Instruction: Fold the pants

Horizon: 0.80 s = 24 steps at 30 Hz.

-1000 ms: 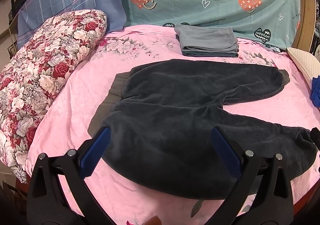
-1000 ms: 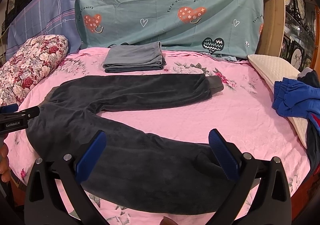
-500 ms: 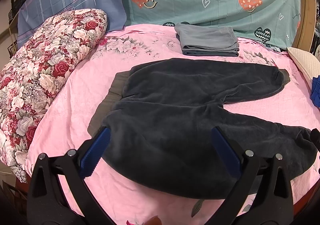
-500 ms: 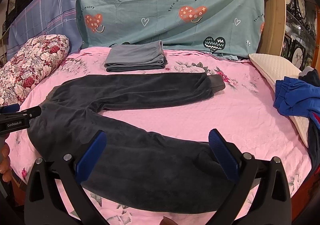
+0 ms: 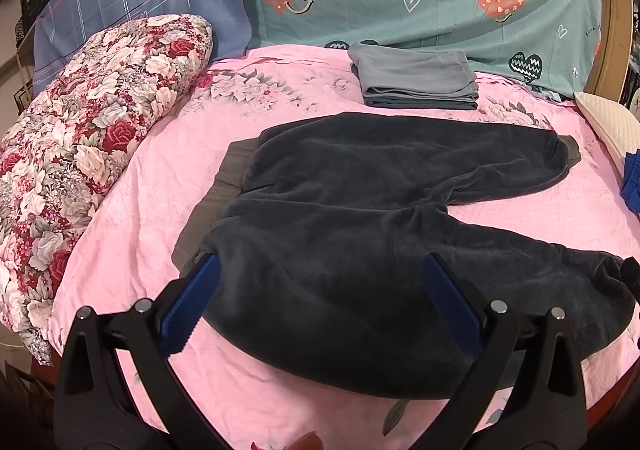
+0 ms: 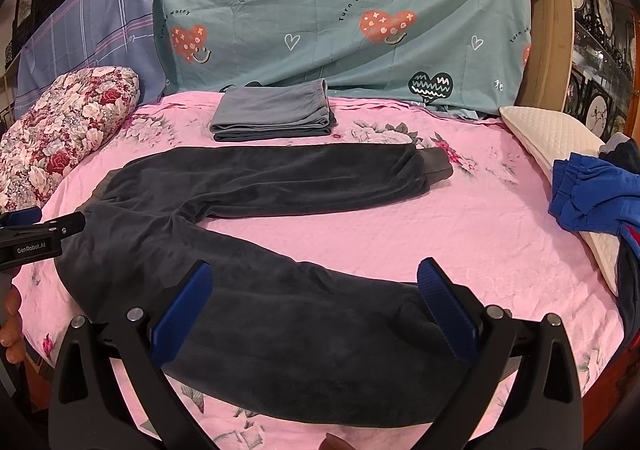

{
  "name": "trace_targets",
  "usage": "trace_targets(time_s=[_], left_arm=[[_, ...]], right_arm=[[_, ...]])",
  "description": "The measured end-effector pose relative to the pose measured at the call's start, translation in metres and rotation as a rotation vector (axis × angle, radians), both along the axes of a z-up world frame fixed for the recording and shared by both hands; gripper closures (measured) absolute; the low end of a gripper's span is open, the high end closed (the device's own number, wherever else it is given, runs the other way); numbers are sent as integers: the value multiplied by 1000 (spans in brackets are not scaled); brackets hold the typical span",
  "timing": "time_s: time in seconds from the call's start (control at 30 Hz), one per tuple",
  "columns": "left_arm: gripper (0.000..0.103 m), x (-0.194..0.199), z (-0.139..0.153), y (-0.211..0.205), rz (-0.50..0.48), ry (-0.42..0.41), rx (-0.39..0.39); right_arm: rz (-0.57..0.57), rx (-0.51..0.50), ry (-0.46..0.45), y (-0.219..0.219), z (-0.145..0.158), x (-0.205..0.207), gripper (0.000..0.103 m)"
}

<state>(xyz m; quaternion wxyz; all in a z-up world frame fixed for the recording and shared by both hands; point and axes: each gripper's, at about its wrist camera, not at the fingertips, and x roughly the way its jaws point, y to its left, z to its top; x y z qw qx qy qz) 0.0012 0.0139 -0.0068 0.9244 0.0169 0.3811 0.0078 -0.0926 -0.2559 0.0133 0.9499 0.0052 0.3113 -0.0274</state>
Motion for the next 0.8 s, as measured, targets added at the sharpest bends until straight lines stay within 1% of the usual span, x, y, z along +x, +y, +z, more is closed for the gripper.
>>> trace_targets(time_s=[0.13,0.2,0.27,0.37,0.47,0.5,0.53,0.6,0.7,0.73,0.8], left_arm=[[2,6,-5,1,-2,12,9],[2,12,-10,3,-10,24,36],[2,26,-15,10,-18,40,63],[2,61,-16,31,-35,74,64],[2,111,-13,50,-71,93,61],[2,134,-13,55,-90,102,79],[2,147,-14,56,-98,110,89],[2,185,-21,65,-111,147,88],[2,225,-37,75,-104,211,69],[2,239,-43,77,-106,235,72],[2,254,-52,77,-116,254,87]], right_arm=[[5,2,12,1,-3,4,1],[9,-1,25,1,-7,9,1],[27,-4,53,2,-10,18,1],[92,18,95,2,-9,41,1],[171,11,119,5,3,84,1],[189,-1,119,8,6,98,1],[216,-20,118,12,9,116,1],[280,-39,136,19,12,155,1],[390,-42,193,30,8,214,1],[419,-59,209,35,5,233,1],[474,-116,243,46,-6,270,1]])
